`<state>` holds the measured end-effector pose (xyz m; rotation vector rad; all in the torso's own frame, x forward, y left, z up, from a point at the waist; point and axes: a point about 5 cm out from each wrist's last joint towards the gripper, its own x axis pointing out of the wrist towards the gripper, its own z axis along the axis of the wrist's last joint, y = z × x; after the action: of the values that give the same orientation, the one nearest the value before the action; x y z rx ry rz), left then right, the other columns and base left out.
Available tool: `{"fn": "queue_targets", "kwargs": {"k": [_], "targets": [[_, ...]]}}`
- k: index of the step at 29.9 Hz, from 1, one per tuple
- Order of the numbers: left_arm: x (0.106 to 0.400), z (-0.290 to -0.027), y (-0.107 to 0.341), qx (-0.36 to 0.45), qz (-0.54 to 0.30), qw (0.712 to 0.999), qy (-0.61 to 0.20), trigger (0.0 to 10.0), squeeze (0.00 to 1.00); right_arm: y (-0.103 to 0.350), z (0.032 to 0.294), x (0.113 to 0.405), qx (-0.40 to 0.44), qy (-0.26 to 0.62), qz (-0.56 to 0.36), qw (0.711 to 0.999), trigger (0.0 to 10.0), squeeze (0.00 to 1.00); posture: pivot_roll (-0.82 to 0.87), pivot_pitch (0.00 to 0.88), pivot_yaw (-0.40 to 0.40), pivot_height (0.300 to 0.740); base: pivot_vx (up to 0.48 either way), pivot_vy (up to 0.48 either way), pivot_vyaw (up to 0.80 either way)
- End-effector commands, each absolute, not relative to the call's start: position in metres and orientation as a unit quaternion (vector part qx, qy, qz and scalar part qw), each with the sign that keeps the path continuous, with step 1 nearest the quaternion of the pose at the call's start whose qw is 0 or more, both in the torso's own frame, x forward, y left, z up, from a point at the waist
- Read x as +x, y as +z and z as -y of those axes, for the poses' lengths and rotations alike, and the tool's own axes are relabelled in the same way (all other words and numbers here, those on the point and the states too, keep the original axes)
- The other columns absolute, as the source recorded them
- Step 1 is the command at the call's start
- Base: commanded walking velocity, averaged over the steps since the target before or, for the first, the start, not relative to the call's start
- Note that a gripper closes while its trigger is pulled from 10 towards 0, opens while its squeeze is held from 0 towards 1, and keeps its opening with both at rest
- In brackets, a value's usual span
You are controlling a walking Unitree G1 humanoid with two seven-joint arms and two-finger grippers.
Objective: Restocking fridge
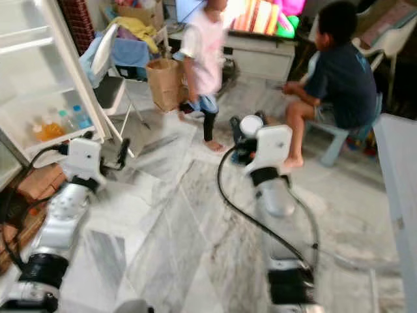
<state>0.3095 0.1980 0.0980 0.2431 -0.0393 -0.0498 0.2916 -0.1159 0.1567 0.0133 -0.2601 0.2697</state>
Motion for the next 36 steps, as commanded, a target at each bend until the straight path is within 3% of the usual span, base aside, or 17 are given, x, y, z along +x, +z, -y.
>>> {"fn": "queue_targets", "kwargs": {"k": [1, 7, 16, 27, 36], "targets": [[0.314, -0.187, 0.105, 0.121, 0.035, 0.991, -0.038, 10.0, 0.00, 0.169, 0.127, 0.292, -0.005, 0.125, 0.159, 0.979, 10.0, 0.00, -0.04, 0.000, -0.029, 0.740, 0.319, 0.360, 0.00], [0.308, -0.198, 0.101, 0.108, 0.029, 0.994, -0.001, 10.0, 0.00, 0.164, 0.127, 0.289, -0.013, 0.135, 0.153, 0.979, 10.0, 0.00, -0.01, 0.000, -0.060, 0.740, 0.322, 0.357, 0.76], [0.275, -0.230, 0.082, 0.042, -0.008, 0.997, 0.068, 10.0, 0.00, 0.136, 0.154, 0.281, -0.003, 0.081, 0.102, 0.991, 10.0, 0.00, 0.01, 0.000, -0.073, 0.740, 0.321, 0.358, 0.00], [0.252, -0.218, 0.071, 0.041, -0.031, 0.998, 0.048, 10.0, 0.00, 0.124, 0.157, 0.273, 0.007, 0.075, 0.079, 0.994, 10.0, 0.00, 0.03, 0.000, -0.076, 0.740, 0.321, 0.357, 0.00], [0.260, -0.217, 0.079, 0.046, -0.027, 0.998, 0.029, 10.0, 0.00, 0.135, 0.145, 0.284, 0.003, 0.092, 0.105, 0.990, 10.0, 0.00, 0.03, 0.000, -0.058, 0.740, 0.474, 0.000, 0.27]]}}
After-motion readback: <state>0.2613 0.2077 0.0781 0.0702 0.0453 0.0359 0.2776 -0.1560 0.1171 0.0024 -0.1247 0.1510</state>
